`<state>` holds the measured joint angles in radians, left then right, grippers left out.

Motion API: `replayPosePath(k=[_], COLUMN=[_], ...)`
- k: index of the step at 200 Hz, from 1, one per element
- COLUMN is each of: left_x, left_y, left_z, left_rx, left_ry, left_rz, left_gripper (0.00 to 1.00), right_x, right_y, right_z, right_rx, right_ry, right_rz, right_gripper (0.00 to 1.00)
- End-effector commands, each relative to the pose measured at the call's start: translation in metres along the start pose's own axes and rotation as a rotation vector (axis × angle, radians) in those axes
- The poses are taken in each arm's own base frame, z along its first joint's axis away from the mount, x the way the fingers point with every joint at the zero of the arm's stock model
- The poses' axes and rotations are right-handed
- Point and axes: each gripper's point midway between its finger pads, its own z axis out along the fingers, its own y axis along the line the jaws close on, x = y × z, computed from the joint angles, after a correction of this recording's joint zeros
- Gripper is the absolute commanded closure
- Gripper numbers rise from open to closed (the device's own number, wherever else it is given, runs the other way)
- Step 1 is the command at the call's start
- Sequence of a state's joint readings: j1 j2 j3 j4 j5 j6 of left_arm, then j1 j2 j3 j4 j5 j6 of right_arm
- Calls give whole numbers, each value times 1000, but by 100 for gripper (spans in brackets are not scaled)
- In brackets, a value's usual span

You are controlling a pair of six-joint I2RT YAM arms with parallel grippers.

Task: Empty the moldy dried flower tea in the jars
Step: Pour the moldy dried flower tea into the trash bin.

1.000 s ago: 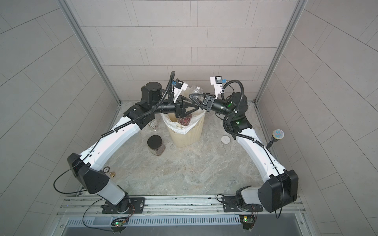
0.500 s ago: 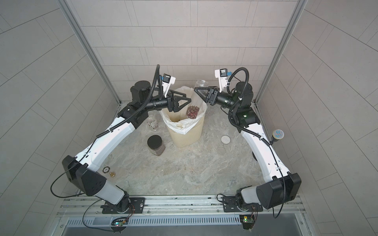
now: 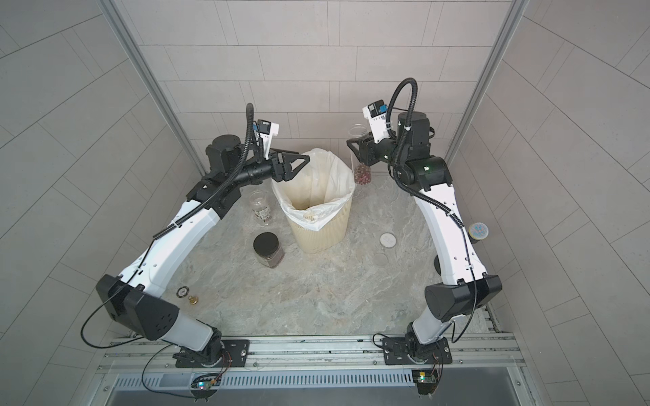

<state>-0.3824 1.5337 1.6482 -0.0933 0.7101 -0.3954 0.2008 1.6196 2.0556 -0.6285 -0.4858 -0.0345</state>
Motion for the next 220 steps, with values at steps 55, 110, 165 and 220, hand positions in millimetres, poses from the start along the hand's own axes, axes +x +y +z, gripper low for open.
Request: replayPosePath(k=[55, 110, 165, 220], left_x=[2, 8, 16, 32], left_y=[23, 17, 11, 6], left_z=[18, 33, 49, 57], left_rx=[-23, 107, 222, 219], left_ry=[49, 51, 58, 101], left_rz=[-48, -122, -205, -208], left_gripper=[30, 33, 40, 48], right_x=[39, 44, 41, 40], right_y=[13, 36, 60, 72], right_z=[8, 15, 19, 20], right_rx=[131, 109, 43, 14], right_ry=[168, 134, 88, 78], right_rz=[-709, -939, -939, -934], right_gripper=[54, 53, 53, 53])
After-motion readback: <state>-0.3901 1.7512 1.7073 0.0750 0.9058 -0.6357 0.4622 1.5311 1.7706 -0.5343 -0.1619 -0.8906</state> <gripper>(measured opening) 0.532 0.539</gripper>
